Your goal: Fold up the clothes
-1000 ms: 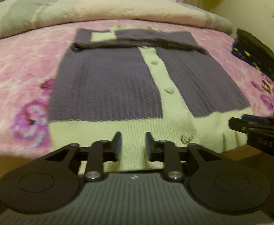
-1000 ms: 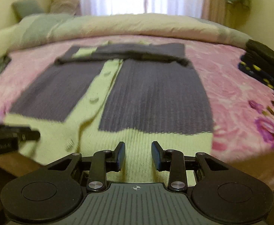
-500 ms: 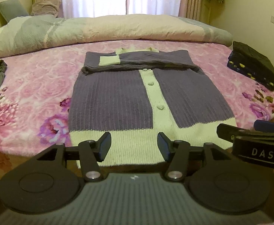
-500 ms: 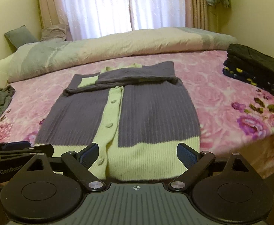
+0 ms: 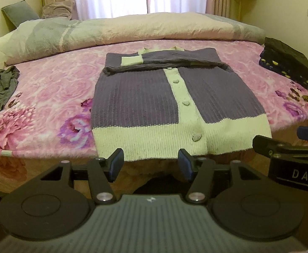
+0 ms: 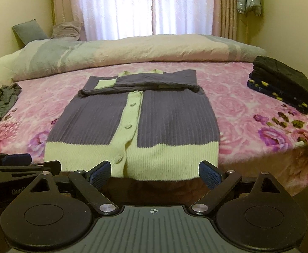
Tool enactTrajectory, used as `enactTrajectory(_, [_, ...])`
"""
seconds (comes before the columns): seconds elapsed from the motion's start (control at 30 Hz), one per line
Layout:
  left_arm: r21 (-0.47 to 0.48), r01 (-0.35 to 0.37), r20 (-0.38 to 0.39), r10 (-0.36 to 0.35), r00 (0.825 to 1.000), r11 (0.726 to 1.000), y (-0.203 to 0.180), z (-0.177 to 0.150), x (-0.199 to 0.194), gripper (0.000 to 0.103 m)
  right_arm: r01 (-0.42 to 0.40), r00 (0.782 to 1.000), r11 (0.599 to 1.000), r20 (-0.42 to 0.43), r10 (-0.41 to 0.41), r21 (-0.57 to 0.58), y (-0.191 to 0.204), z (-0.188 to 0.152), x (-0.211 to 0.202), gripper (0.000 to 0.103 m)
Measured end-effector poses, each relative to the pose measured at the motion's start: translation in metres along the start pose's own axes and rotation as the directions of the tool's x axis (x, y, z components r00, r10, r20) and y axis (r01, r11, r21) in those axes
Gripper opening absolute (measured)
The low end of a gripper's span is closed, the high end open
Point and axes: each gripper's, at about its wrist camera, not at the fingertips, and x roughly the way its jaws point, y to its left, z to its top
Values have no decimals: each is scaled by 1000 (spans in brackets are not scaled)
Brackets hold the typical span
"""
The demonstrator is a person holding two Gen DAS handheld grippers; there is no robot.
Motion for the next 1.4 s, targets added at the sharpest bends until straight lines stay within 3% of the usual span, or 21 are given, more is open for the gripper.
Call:
enactTrajectory(0.33, [11, 6, 39, -6, 999, 1000, -4, -1, -18, 56, -3, 1000, 1000, 29, 2, 11, -1, -2, -16, 93])
enactTrajectory(0.77, [16, 10, 34, -11, 999, 1000, -5, -4, -19, 56, -8, 999, 1000, 33, 8, 15, -1, -3, -19, 93])
enactTrajectory(1.2, [24, 19, 6, -19, 1000, 1000, -5, 0, -5, 58, -5, 1000, 1000, 12, 5, 25, -3, -2, -10, 93])
enactTrajectory(1.4, [15, 26, -25, -25, 999, 1000, 2, 8, 18, 61, 5, 1000, 999, -5, -4, 53, -15, 3, 9, 93])
